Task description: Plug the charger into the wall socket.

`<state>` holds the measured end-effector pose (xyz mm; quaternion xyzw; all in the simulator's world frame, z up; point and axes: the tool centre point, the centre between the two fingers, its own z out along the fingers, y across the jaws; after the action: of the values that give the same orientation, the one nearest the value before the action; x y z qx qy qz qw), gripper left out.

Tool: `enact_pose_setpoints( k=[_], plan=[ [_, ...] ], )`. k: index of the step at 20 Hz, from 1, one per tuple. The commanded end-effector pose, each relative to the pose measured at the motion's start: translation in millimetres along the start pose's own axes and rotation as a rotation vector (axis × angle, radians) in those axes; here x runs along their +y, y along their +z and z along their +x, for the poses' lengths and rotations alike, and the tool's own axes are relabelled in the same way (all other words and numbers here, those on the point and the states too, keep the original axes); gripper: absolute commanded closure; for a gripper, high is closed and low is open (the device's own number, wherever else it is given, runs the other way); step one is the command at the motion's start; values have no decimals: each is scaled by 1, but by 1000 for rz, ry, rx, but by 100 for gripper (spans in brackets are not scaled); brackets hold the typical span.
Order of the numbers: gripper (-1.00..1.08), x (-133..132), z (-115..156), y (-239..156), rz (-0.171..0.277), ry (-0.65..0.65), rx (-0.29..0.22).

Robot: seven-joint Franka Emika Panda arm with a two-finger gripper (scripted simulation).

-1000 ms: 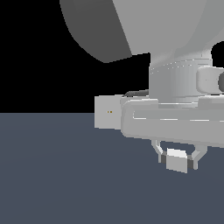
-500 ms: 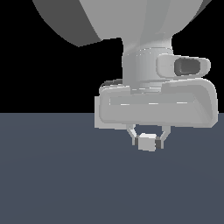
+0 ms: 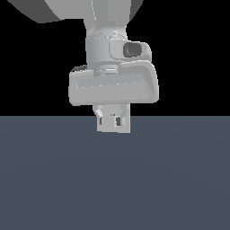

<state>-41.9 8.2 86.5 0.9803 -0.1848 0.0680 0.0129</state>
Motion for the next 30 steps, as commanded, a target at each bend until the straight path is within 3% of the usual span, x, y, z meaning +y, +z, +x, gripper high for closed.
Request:
enact_pose_setpoints(
  k=[1,7,19,30],
  plan=[
    [108,-15,1,-8,1,-13,-1],
    [108,-30,3,-16,3,-26,-1],
    [108,-26,5,-13,3,-23,-1],
    [108,-27,39,-8,4,-23,-2]
  ],
)
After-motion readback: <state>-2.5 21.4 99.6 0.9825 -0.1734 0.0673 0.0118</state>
